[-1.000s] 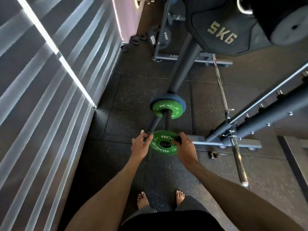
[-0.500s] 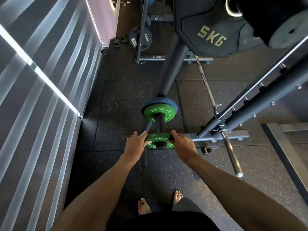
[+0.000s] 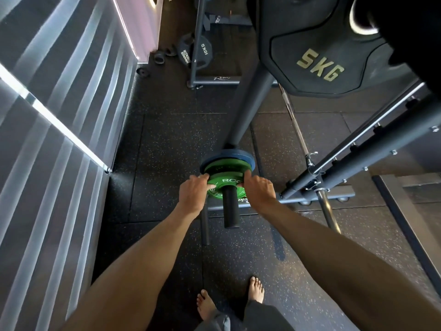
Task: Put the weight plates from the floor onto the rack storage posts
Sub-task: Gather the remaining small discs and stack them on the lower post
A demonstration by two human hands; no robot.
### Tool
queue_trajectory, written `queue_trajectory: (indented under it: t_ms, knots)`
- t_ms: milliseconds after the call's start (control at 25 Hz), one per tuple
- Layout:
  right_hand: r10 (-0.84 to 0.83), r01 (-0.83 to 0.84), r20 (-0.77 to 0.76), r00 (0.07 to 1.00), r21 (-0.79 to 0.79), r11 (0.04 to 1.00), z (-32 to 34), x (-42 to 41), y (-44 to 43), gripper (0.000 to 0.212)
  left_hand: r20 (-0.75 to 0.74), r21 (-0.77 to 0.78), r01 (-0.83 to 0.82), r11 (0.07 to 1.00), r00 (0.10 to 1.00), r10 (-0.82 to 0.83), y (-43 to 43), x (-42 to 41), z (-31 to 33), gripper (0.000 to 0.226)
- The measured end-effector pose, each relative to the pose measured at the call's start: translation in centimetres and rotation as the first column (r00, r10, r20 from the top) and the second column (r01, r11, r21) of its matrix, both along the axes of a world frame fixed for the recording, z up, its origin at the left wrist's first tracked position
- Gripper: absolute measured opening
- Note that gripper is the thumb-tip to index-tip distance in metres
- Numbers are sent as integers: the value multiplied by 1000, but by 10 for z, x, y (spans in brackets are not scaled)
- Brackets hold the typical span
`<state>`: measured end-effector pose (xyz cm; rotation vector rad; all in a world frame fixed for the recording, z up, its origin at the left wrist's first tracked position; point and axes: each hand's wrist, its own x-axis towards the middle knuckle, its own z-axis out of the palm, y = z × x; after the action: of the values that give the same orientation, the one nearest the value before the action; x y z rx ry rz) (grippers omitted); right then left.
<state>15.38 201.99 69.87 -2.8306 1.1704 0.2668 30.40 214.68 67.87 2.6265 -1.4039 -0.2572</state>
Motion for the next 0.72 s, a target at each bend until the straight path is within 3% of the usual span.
queue_trajectory:
  t_ms: [360, 520, 600, 720]
  knots:
    - [-23, 20, -61, 998, -48, 999, 1, 20, -11, 15, -34, -16, 1, 1000, 999, -1, -9, 10, -7, 42]
    - [-55, 53, -53, 997, -31, 998, 5, 22, -7, 20, -302, -115, -90, 989, 952, 51, 6, 12, -21, 40]
    - [-166, 163, 58, 984, 49, 985, 2, 13, 6, 35, -431, -224, -207, 952, 897, 94, 33, 3, -29, 37]
    - [-497, 396, 307, 812, 335, 855, -8, -19, 45, 59, -581, -189, -404, 895, 781, 229, 75, -11, -41, 31]
